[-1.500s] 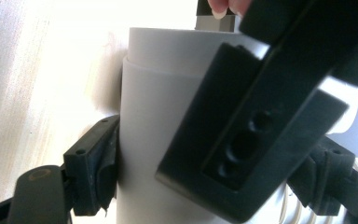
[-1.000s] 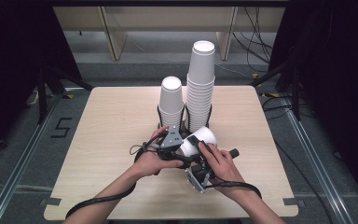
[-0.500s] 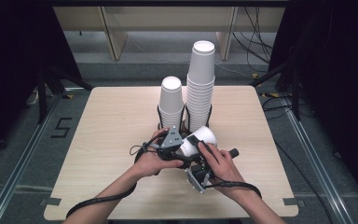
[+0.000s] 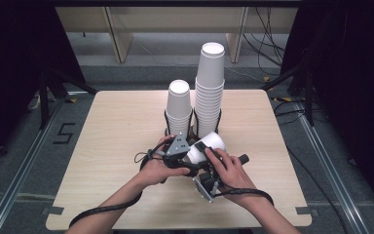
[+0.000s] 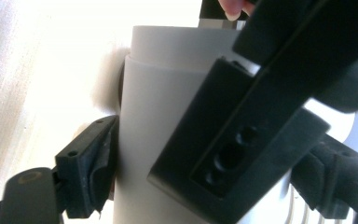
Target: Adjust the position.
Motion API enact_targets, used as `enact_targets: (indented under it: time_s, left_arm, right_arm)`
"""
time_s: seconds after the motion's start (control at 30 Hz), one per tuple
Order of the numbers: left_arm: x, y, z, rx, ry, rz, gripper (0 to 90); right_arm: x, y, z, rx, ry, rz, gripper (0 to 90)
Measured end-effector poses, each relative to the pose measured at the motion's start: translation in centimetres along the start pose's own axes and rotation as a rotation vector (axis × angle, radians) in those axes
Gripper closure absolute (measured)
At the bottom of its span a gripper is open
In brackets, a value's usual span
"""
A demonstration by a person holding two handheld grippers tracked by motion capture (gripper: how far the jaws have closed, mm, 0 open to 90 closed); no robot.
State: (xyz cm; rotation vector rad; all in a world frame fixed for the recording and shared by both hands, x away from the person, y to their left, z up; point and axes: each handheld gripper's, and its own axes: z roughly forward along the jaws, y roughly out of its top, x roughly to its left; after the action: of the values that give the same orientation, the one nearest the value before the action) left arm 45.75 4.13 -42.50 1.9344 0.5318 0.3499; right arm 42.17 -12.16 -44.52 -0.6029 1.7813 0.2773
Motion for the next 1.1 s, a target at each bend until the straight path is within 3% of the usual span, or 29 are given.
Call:
enact_targets:
  time_s: [0.27, 0.47, 0.53, 0.57, 0.6, 0.63, 0.67, 0.8, 0.9, 1.0, 1.03, 1.1]
  left_arm:
    - [0.3, 0.0, 0.0, 0.000, 0.012, 0.007, 21.7]
    - [0.3, 0.1, -0.1, -0.011, 0.009, 0.010, 21.7]
    - [0.3, 0.1, 0.0, -0.012, 0.002, 0.008, 21.7]
    - [0.3, 0.0, 0.0, -0.013, 0.001, 0.005, 21.7]
    - [0.3, 0.0, 0.1, -0.014, 0.000, 0.007, 21.7]
    - [0.3, 0.0, 0.2, -0.020, -0.003, 0.006, 21.7]
    - [0.3, 0.0, 0.2, -0.014, 0.002, 0.009, 21.7]
    - [0.3, -0.1, 0.4, -0.031, 0.008, -0.006, 21.6]
    - [0.5, -0.2, 0.4, -0.025, 0.010, -0.005, 21.6]
    - [0.7, -0.2, 0.3, -0.026, 0.011, -0.001, 21.6]
    - [0.7, -0.2, 0.3, -0.030, 0.010, -0.002, 21.6]
    - [0.8, -0.2, 0.2, -0.036, 0.014, -0.003, 21.6]
  right_arm:
    - [0.0, 0.0, 0.0, 0.007, 0.018, -0.001, 4.7]
    - [-0.1, -0.1, -0.4, -0.007, -0.012, 0.002, 1.9]
    - [-0.1, -0.1, -0.6, -0.003, -0.019, 0.016, 1.7]
    - [0.3, -0.2, -0.8, 0.031, -0.023, 0.062, 1.9]
    - [0.4, -0.2, -0.9, 0.043, -0.027, 0.073, 1.9]
    - [0.2, -0.1, -1.0, 0.046, -0.022, 0.051, 1.9]
    - [-0.1, -0.2, -0.8, 0.014, -0.031, 0.001, 2.0]
    - [-0.1, -0.5, -1.1, 0.015, -0.045, 0.028, 2.0]
    - [0.2, -0.7, -1.6, 0.042, -0.038, 0.086, 2.1]
    - [0.0, -0.9, -2.1, 0.056, -0.045, 0.075, 2.3]
    - [0.3, -1.0, -2.1, 0.046, -0.063, 0.123, 2.4]
    - [0.5, -1.0, -2.2, 0.041, -0.081, 0.149, 2.7]
